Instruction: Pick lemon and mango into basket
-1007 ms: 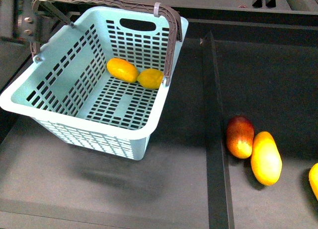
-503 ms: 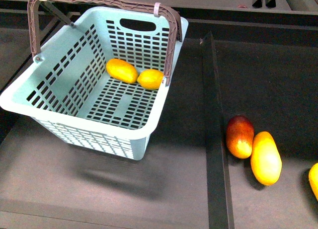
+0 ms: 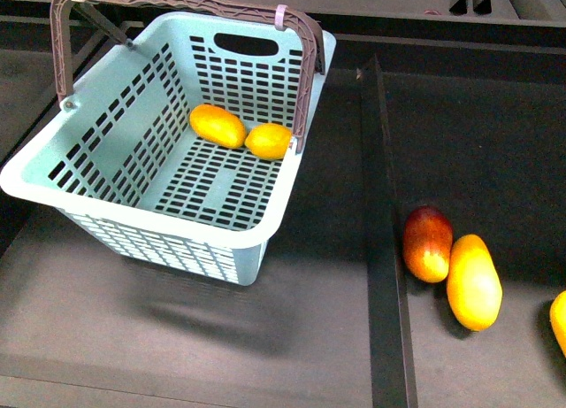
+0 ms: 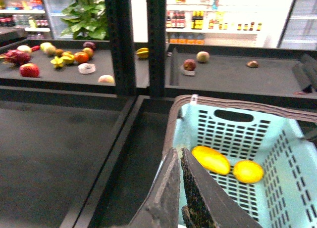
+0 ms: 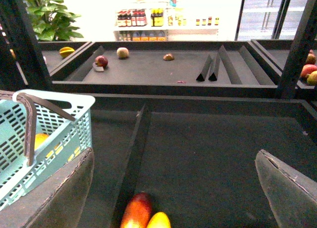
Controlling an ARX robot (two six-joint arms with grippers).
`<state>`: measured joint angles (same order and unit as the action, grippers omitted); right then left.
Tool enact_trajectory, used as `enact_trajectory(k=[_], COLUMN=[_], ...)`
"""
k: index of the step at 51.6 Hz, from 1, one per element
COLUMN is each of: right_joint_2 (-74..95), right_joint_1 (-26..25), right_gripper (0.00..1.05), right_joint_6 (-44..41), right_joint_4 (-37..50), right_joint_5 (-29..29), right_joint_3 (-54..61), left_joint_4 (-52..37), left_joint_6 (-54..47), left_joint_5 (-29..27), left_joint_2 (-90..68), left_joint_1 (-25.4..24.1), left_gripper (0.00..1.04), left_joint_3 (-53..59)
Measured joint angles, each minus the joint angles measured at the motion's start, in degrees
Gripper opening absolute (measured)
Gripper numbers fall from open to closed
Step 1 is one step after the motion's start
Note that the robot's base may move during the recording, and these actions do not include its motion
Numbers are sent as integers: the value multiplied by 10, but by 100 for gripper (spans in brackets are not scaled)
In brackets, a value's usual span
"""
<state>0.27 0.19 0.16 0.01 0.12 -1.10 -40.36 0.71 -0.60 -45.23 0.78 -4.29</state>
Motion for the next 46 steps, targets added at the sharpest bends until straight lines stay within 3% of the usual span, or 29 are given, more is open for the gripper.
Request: enact_trajectory(k=[6, 20, 46], right_joint_2=[0, 0, 0], right_joint_1=[0, 0, 0], right_gripper=[96, 96, 96], right_joint_6=[0, 0, 0], right_joint_4=[0, 0, 0], right_joint_5=[0, 0, 0], right_joint_3=[0, 0, 0], left_joint_4=[-12, 110, 243], left_joint_6=[-1, -1, -1], left_joint_5=[6, 6, 6], left_joint_2=[19, 154, 292], left_joint_1=[-5, -5, -5], left_gripper=[3, 3, 3], left_joint_3=[28, 34, 34])
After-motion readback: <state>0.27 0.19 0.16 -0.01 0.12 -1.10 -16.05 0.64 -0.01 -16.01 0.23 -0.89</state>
